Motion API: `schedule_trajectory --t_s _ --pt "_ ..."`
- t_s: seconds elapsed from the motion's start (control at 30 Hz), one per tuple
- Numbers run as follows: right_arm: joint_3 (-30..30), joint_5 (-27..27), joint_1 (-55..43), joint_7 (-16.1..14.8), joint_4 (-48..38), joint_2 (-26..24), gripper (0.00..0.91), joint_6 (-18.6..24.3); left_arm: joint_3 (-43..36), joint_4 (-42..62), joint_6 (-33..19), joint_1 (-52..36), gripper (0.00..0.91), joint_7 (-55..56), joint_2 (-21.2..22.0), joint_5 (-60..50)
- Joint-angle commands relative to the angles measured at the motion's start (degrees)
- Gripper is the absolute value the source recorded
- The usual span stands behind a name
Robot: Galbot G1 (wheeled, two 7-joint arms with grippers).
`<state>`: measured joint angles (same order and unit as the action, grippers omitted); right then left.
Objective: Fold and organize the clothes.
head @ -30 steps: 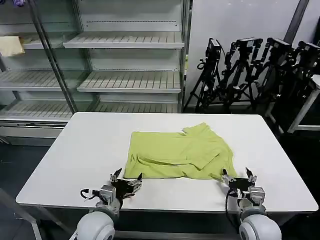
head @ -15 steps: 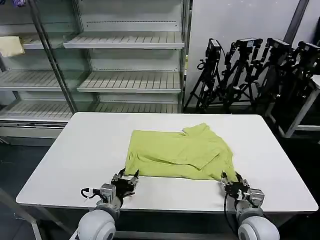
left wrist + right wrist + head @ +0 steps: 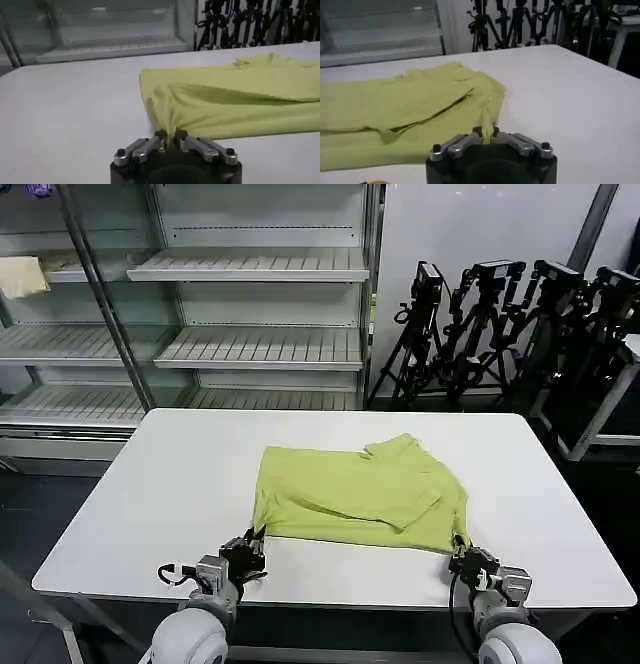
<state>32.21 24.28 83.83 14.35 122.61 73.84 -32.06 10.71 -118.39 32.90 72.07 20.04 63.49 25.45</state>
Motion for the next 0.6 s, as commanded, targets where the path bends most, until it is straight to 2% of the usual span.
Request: schedule_trajectory --t_s 0.03,0.27,0.4,0.6 --pt "0.5 -0.3 6.2 -0.1 6.0 0.0 0.0 0.0 0.6 -8.6 -0.1 7.8 0.181 0.1 -0.9 -3.0" --pt "1.2 -2.6 10.5 -0.6 9.7 -0.3 0.0 -0.3 1.8 -13.7 -0.3 15.7 0.181 0.0 -1.6 -5.9" --pt "1.2 -4.6 12.4 -1.0 10.6 -0.5 0.0 -0.1 2.2 -15.4 -0.3 18.1 0.181 0.1 -1.9 -6.8" --pt "2.3 -4.9 13.1 -1.1 10.8 -1.3 0.0 -0.1 2.8 -17.3 -0.4 20.6 0.181 0.2 -2.4 -7.9"
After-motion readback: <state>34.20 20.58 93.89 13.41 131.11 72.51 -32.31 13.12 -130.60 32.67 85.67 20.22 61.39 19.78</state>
